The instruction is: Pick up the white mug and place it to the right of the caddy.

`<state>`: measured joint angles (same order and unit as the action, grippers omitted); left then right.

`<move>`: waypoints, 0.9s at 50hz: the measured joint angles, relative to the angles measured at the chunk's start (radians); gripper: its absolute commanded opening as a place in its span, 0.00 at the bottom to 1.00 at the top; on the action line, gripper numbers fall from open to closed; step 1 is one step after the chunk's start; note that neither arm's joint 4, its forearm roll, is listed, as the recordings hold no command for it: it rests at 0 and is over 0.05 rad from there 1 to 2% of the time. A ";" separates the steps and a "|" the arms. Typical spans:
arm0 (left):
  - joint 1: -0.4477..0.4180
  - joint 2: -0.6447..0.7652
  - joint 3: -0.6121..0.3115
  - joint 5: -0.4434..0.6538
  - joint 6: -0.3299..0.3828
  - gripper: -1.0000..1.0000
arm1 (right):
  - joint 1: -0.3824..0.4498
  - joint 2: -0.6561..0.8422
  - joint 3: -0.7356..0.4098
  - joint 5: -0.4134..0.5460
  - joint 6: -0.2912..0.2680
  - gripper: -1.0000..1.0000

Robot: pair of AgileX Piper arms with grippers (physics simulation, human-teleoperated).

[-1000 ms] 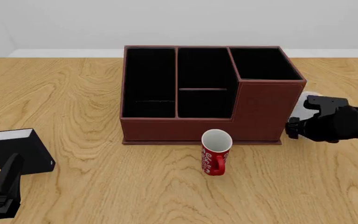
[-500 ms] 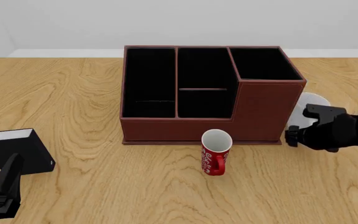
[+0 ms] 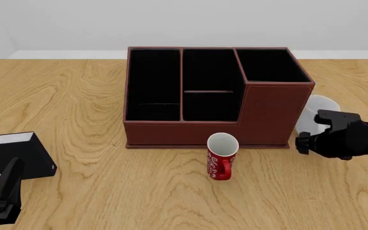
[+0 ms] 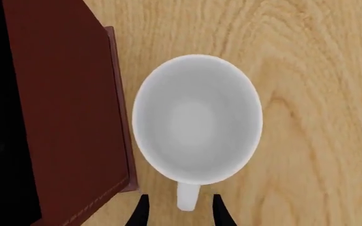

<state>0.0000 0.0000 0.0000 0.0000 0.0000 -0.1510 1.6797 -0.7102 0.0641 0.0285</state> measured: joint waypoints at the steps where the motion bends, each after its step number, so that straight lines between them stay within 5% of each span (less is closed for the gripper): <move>1: 0.000 0.000 0.000 0.000 0.000 1.00 | 0.000 -0.004 0.003 0.000 -0.001 1.00; 45: 0.000 0.000 0.000 0.000 0.000 1.00 | 0.009 -0.135 0.103 -0.009 -0.004 1.00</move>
<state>0.0000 0.0000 0.0000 0.0000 0.0000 -0.1422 1.5446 -0.6074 0.0552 0.0248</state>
